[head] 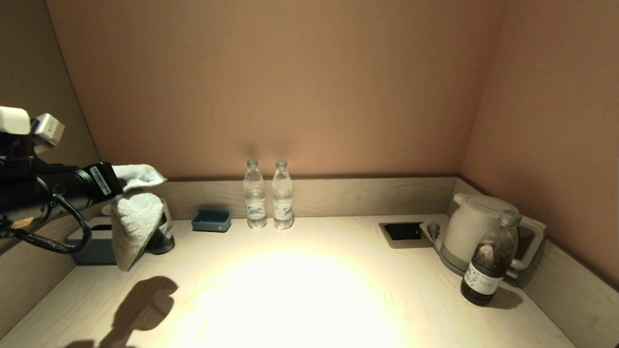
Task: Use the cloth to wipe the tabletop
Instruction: Sweep the stains on the table
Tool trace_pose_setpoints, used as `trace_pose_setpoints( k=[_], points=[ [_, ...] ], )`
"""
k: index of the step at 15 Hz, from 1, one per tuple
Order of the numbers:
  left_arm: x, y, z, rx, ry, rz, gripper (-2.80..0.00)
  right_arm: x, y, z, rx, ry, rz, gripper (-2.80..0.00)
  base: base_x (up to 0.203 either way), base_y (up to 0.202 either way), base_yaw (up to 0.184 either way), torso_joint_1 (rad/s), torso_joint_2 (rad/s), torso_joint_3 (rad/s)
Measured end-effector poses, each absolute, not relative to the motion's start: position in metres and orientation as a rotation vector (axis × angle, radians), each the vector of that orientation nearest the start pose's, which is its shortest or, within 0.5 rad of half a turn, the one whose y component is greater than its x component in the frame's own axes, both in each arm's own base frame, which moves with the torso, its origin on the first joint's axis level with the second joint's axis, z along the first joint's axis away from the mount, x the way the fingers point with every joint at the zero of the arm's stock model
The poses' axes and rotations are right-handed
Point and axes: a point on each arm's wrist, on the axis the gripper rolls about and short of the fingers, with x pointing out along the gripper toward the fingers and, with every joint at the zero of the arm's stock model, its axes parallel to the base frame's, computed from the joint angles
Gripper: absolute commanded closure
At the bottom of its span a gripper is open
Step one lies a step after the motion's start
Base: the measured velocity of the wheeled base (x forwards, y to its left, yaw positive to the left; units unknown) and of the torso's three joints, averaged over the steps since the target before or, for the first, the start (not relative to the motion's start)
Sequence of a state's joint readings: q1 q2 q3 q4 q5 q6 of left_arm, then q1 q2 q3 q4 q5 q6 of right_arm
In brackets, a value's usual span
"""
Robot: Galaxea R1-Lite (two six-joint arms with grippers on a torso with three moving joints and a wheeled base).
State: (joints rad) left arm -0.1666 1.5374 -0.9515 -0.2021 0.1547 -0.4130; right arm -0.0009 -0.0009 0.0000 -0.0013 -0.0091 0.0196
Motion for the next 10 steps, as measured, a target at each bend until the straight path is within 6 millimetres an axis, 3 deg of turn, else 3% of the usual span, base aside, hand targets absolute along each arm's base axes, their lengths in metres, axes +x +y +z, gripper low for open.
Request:
trace_pose_setpoints(
  k=[5, 10],
  points=[
    [0.287, -0.047, 0.179, -0.319, 0.531, 0.086, 0.0, -0.023, 0.0, 0.076, 0.02, -0.002, -0.011, 0.0, 0.0, 0.0, 0.0, 0.0, 0.0, 0.0],
    [0.291, -0.05, 0.137, -0.284, 0.672, 0.109, 0.0, -0.023, 0.0, 0.076, 0.02, -0.003, -0.011, 0.0, 0.0, 0.0, 0.0, 0.0, 0.0, 0.0]
  ],
)
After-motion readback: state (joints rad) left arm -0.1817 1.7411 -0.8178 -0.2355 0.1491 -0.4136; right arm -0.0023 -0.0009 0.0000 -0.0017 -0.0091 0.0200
